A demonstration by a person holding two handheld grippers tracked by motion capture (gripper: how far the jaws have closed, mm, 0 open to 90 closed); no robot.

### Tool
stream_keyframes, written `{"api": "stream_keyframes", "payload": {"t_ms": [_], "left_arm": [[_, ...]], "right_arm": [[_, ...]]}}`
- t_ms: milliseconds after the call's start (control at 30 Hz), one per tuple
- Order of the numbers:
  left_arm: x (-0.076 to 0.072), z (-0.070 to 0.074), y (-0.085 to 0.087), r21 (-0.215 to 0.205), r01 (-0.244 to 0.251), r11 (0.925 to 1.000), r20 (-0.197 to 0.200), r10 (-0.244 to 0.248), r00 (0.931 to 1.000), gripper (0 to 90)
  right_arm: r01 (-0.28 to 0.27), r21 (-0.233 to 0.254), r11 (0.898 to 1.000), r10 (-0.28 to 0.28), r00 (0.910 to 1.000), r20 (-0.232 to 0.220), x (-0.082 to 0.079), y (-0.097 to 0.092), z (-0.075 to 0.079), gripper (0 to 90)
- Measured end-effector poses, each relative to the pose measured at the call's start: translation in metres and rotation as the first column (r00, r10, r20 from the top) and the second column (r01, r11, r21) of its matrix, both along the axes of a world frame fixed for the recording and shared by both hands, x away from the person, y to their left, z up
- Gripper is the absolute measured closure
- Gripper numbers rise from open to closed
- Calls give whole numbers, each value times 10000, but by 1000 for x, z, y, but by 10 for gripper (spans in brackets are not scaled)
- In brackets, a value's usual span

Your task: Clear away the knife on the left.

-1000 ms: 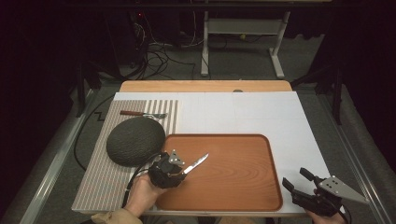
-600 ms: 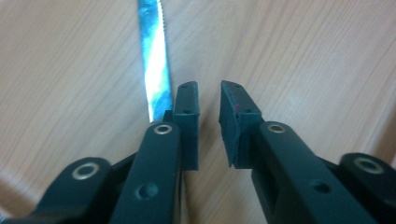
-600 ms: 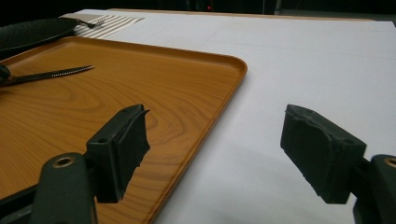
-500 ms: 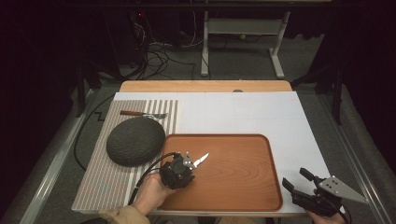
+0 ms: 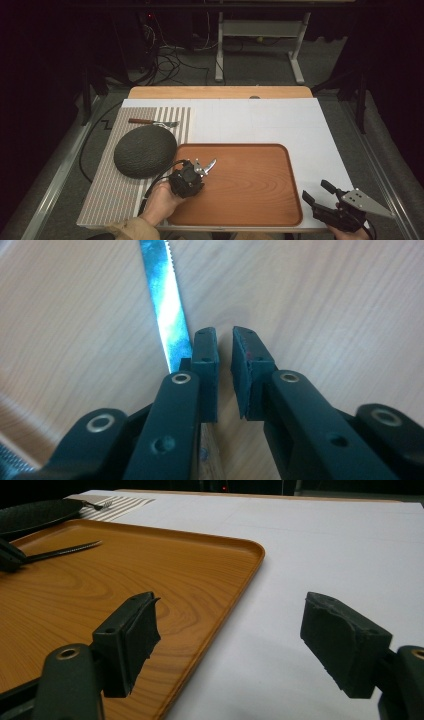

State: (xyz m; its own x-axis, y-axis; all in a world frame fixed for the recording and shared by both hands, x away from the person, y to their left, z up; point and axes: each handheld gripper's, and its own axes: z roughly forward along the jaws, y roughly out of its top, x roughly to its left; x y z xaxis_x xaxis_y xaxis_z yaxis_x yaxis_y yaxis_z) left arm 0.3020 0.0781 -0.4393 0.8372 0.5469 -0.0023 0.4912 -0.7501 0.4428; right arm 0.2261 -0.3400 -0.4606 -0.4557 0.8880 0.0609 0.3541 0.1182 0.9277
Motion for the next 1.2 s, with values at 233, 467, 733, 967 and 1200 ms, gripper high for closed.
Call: {"api": "stream_keyframes", "payload": {"t_ms": [233,467,733,967,1200], "left_arm": [[7,-2,3,141,-154,9998,38,154,9999,774],[11,-2,8,219,-459,9987,140,456,9989,773],[16,-2,16,291,-710,9971,223,704,9973,773],[19,-3,25,187,-1014,9947,261,1009,9946,773],[22,-3,36,138,-1355,9907,214,1351,9906,771]], "right_arm": [[-7,0,10000,7,10000,-21,0,0,0,236],[3,10,10000,-3,10000,-12,0,0,0,236],[-15,15,10000,15,10000,-21,0,0,0,236],[-18,3,10000,18,10000,-31,0,0,0,236],[-27,-10,10000,27,10000,-41,0,0,0,236]]}}
